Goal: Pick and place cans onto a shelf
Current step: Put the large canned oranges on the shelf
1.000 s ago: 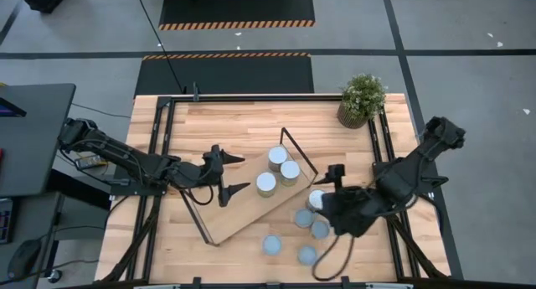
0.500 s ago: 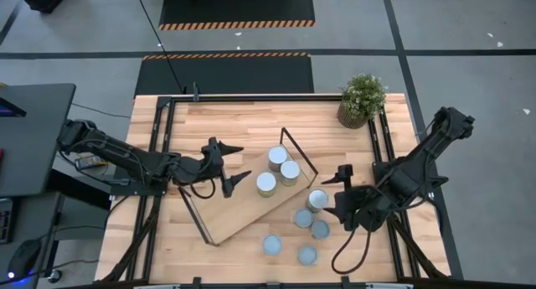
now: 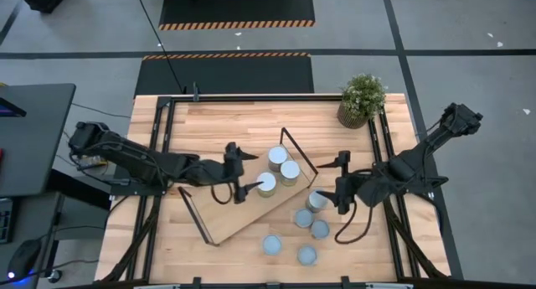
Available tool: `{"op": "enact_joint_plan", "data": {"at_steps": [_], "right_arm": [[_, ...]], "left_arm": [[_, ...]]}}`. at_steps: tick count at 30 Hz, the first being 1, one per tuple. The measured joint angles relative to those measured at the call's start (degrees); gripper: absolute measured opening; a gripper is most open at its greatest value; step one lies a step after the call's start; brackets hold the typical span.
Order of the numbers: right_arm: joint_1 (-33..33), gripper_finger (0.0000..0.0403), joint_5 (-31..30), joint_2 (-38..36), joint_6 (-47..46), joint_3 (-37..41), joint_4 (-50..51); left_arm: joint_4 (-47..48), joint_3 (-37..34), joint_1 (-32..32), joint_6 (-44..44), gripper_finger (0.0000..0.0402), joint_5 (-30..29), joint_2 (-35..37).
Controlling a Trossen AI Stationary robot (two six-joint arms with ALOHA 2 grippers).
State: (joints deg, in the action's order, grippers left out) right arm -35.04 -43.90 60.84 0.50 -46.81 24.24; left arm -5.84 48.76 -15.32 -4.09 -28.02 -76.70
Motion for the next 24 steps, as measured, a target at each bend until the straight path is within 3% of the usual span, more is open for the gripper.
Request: {"op": "enact_joint_plan", "data": {"at_steps": [7, 13, 19, 24], "right_arm": [[1.06, 0.0372, -0.28, -2.99, 1.21, 0.13, -0.44], [1.11, 0.0372, -4.64, -2.24, 1.01, 0.13, -0.41], [0.94, 0.0372, -7.77, -1.98, -0.51, 1.59, -2.24], [0.54, 0.0372, -11.02, -1.95, 3.15, 7.56, -13.24]], "left_arm": [[19.69, 14.98, -2.56, -2.37, 0.0389, -0.97, -9.30], [29.12, 24.21, -5.08, -2.14, 0.0389, -5.94, -16.03], [33.59, 27.74, -6.37, -2.07, 0.0389, -8.32, -20.35], [35.31, 28.19, -7.76, 0.91, 0.0389, -10.06, -22.20]]}}
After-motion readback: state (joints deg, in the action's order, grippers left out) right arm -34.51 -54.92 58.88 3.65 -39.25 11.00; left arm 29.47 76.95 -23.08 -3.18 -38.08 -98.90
